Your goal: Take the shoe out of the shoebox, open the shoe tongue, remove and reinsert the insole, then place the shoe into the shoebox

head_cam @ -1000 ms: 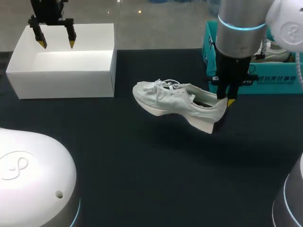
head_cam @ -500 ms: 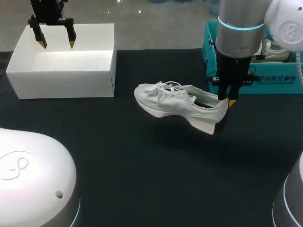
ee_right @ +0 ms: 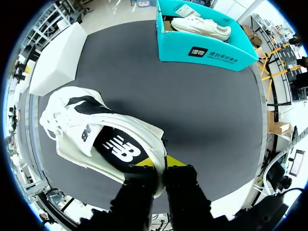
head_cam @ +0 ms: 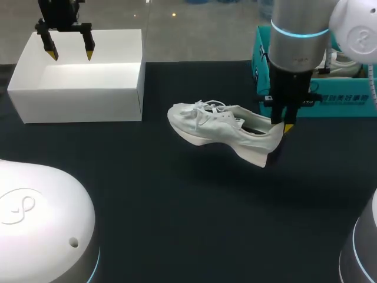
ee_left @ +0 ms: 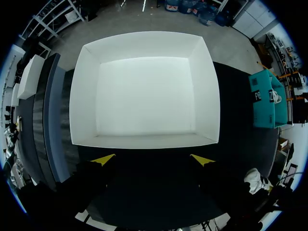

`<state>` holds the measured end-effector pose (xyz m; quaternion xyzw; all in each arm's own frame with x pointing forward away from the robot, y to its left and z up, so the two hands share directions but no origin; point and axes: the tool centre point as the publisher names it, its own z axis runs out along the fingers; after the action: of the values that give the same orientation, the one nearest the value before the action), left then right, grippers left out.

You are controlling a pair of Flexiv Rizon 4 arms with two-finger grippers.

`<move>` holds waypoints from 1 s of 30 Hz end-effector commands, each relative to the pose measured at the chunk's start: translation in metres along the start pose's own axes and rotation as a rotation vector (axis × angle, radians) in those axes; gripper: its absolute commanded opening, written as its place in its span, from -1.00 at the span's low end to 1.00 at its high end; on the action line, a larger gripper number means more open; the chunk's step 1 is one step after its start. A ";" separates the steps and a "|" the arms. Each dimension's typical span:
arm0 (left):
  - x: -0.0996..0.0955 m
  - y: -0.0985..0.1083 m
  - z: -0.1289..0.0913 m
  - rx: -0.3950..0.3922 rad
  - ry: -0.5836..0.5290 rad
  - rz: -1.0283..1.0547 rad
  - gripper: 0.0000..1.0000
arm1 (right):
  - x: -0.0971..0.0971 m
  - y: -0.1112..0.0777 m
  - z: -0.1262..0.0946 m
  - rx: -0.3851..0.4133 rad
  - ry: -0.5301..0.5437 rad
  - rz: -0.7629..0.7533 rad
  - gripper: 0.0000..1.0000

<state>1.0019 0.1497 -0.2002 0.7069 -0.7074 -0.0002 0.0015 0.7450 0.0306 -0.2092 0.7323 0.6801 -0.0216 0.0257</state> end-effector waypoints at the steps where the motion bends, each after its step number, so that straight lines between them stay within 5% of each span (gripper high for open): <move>1: 0.000 0.000 0.000 0.000 -0.001 0.000 1.00 | 0.001 -0.002 0.004 -0.001 0.013 -0.004 -1.00; 10: 0.000 0.000 0.000 0.000 -0.001 0.000 1.00 | 0.005 -0.005 0.030 0.016 0.047 -0.015 -1.00; 30: 0.000 0.000 0.000 0.000 -0.001 0.000 1.00 | 0.019 -0.029 0.141 0.148 0.091 -0.008 -1.00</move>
<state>1.0019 0.1497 -0.2002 0.7069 -0.7074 -0.0002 0.0015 0.7161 0.0385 -0.3358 0.7297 0.6802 -0.0362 -0.0588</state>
